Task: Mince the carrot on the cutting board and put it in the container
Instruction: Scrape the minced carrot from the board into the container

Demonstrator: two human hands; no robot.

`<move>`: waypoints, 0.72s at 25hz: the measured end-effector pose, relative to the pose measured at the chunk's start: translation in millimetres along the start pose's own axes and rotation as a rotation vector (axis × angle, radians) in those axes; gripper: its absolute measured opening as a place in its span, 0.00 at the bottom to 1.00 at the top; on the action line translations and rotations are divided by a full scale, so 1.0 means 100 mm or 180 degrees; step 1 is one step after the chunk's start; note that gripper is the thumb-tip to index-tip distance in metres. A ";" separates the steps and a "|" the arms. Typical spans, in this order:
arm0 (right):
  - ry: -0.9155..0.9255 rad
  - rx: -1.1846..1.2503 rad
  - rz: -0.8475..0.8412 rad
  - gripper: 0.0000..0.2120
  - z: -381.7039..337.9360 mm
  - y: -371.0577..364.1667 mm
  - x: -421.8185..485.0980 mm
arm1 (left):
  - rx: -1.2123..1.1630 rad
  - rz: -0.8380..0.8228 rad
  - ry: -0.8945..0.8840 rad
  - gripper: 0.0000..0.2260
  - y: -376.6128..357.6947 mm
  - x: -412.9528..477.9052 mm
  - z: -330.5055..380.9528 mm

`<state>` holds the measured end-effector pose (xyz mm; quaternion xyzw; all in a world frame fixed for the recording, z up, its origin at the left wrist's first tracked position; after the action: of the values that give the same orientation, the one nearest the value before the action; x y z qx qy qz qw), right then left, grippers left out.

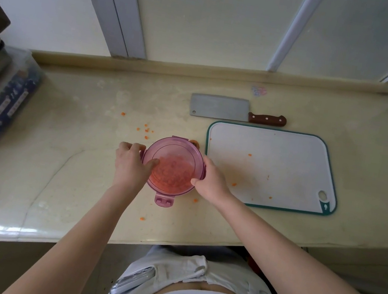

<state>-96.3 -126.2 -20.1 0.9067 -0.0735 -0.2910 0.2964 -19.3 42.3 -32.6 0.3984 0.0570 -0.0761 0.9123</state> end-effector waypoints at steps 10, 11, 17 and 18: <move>0.0189 -0.0616 -0.0220 0.34 -0.05 0.07 0.11 | -0.0358 0.0204 0.0183 0.18 -0.04 -0.09 0.00; 0.0188 -0.0616 -0.0222 0.35 -0.05 0.07 0.11 | -0.0357 0.0196 0.0216 0.18 -0.03 -0.08 0.00; 0.0205 -0.0609 -0.0202 0.36 -0.02 0.05 0.13 | -0.0436 0.0034 0.0551 0.18 0.03 -0.01 0.03; 0.0203 -0.0617 -0.0204 0.37 -0.02 0.06 0.14 | -0.0428 -0.0009 0.0586 0.18 0.03 0.01 0.03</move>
<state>-83.8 -133.8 -22.1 0.8845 -0.0065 -0.2771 0.3754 -17.8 42.2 -28.7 0.3415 0.1460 -0.0365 0.9277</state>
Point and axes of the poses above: each hand's wrist, its own x-axis towards the middle knuckle, its own y-axis out of the back of the hand, z = x × y, the point moved 1 cm from there along x, towards the middle knuckle, and after that the axes turned 5 degrees about -x, right-handed, at the moved point
